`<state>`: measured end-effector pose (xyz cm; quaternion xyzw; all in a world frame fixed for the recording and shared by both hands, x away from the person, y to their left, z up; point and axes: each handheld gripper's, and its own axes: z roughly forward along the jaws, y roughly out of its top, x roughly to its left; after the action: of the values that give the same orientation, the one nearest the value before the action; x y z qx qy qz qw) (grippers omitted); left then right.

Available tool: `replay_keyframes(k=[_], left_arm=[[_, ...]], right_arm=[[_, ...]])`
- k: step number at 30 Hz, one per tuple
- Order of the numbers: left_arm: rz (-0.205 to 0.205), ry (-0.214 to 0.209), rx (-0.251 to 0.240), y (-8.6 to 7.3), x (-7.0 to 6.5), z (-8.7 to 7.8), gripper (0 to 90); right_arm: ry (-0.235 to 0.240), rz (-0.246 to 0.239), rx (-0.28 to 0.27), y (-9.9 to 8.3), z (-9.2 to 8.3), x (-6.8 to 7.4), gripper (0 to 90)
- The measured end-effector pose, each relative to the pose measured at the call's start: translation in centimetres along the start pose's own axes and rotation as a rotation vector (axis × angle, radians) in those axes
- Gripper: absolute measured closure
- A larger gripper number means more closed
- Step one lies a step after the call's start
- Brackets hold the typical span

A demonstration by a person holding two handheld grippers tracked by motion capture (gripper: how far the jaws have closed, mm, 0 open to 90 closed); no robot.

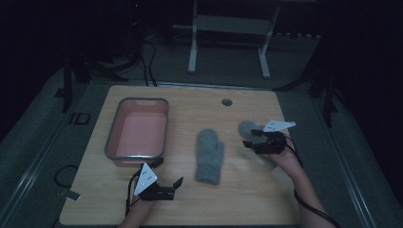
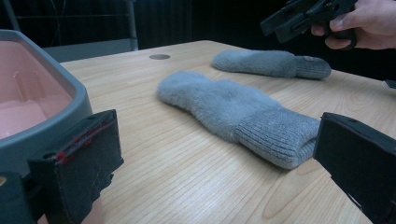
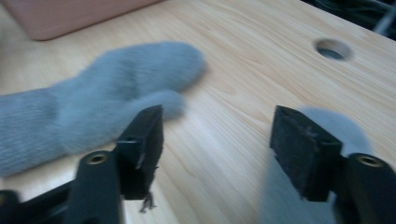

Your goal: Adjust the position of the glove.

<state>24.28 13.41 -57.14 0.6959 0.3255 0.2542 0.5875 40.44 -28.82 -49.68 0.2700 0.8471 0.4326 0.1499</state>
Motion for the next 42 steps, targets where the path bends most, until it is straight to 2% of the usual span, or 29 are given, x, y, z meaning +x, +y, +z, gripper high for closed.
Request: replay_keyframes(k=[2, 3, 4, 7, 8, 9, 10, 13, 20, 21, 23, 24, 25, 26, 28, 30, 32, 35, 37, 38, 39, 40, 42], left_arm=[[0.000, 0.000, 0.000, 0.0, 0.0, 0.0, 1.4], [0.001, 0.000, 0.001, 0.0, 0.0, 0.0, 1.4], [-0.001, 0.000, 0.000, 0.0, 0.0, 0.0, 1.4], [-0.002, -0.001, 0.000, 0.0, 0.0, 0.0, 1.3], [-0.002, -0.001, 0.000, 0.0, 0.0, 0.0, 1.4], [-0.002, -0.001, 0.000, 0.0, 0.0, 0.0, 1.4], [-0.003, -0.001, 0.000, 0.0, 0.0, 0.0, 1.4], [-0.003, -0.001, 0.000, 0.0, 0.1, 0.0, 1.3], [-0.003, 0.000, 0.000, 0.0, 0.1, 0.0, 1.4], [-0.003, -0.001, 0.000, 0.0, 0.0, 0.0, 1.4], [-0.002, -0.001, 0.000, 0.0, 0.0, 0.0, 1.4], [-0.002, 0.000, 0.000, 0.0, 0.0, 0.0, 1.4], [-0.001, 0.000, 0.000, 0.0, 0.0, 0.0, 1.4], [-0.001, 0.000, 0.000, 0.0, 0.0, 0.0, 1.4], [-0.002, -0.001, 0.000, 0.0, 0.0, 0.0, 1.4], [-0.003, -0.001, 0.000, 0.0, 0.0, 0.0, 1.4], [-0.002, -0.001, -0.001, 0.0, 0.0, 0.0, 1.3], [-0.002, -0.002, 0.000, 0.0, 0.0, 0.0, 1.4], [0.000, -0.002, 0.000, 0.0, 0.0, 0.0, 1.3], [0.000, -0.002, 0.000, 0.0, 0.0, 0.0, 1.4], [0.000, -0.002, -0.001, 0.0, 0.0, 0.0, 1.4], [0.000, -0.003, 0.002, 0.0, 0.0, 0.0, 1.4], [0.002, -0.004, 0.002, 0.0, 0.0, 0.0, 1.4]], right_arm=[[-0.005, 0.016, 0.006, -0.3, -0.2, -0.4, 27.3], [0.001, 0.035, 0.016, -0.6, -0.3, -0.8, 25.3], [-0.017, 0.063, 0.044, -1.3, -0.5, -1.5, 25.5], [-0.051, 0.105, 0.059, -2.4, -0.8, -2.7, 32.8], [-0.051, 0.105, 0.059, -2.4, -0.8, -2.7, 32.8], [-0.082, 0.123, 0.059, -3.2, -1.0, -3.4, 36.9], [-0.089, 0.127, 0.065, -3.5, -1.0, -3.7, 40.7], [-0.105, 0.125, 0.102, -4.5, -0.6, -4.1, 43.2], [-0.131, 0.119, 0.110, -5.5, -0.1, -4.3, 50.5], [-0.185, 0.050, 0.147, -5.7, 0.5, -3.7, 55.7], [-0.221, 0.033, 0.148, -5.8, 0.8, -3.2, 63.3], [-0.221, 0.033, 0.148, -5.8, 0.8, -3.2, 63.3], [-0.241, 0.078, 0.133, -5.9, 0.9, -2.9, 71.3], [-0.247, 0.109, 0.127, -5.9, 0.8, -2.9, 74.8], [-0.267, 0.146, 0.114, -5.6, 0.6, -2.8, 81.6], [-0.284, 0.153, 0.110, -5.5, 0.6, -2.6, 82.5], [-0.333, 0.220, 0.076, -5.0, 0.1, -1.9, 83.9], [-0.386, 0.288, 0.026, -4.3, -0.9, -0.7, 84.2], [-0.392, 0.316, 0.010, -3.7, -1.6, 0.3, 84.2], [-0.392, 0.305, 0.014, -3.5, -1.9, 0.9, 84.2], [-0.392, 0.305, 0.014, -3.5, -1.9, 0.9, 84.2], [-0.425, 0.289, 0.020, -3.2, -2.5, 2.0, 84.2], [-0.442, 0.299, 0.026, -3.2, -2.9, 3.0, 84.1]])
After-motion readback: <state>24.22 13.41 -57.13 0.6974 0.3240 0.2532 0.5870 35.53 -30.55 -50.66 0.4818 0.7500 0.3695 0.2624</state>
